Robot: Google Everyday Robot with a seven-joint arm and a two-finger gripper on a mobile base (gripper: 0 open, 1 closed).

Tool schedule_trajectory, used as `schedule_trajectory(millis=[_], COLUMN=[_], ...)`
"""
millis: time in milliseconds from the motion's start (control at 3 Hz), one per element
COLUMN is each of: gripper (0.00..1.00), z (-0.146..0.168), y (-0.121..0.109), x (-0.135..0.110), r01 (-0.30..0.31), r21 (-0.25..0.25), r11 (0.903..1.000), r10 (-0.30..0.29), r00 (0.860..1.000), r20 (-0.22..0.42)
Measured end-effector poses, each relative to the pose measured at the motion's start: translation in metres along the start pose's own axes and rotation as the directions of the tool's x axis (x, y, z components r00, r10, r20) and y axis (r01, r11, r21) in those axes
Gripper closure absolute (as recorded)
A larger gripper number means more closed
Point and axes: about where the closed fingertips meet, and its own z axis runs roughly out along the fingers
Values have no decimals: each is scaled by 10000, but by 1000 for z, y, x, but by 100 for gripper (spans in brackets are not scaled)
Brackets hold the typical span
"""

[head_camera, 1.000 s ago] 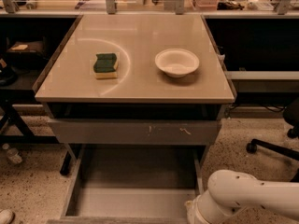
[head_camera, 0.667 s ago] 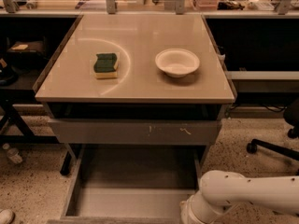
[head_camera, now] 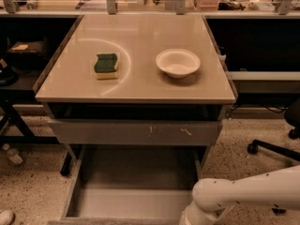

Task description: Open middle drawer

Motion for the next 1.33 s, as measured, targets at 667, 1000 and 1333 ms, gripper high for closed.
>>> schedule_trajectory(millis=[667,1000,1333], gripper=[0,0,0], z=[1,-1,-1], y=[17,46,44], x=[17,49,47], r01=[-250,-819,-820], r21=[-372,-690,-690], r11=[9990,9942,9942], r10=[244,808,808], r00=[9996,9965,9965], r20=[-167,-199,-199])
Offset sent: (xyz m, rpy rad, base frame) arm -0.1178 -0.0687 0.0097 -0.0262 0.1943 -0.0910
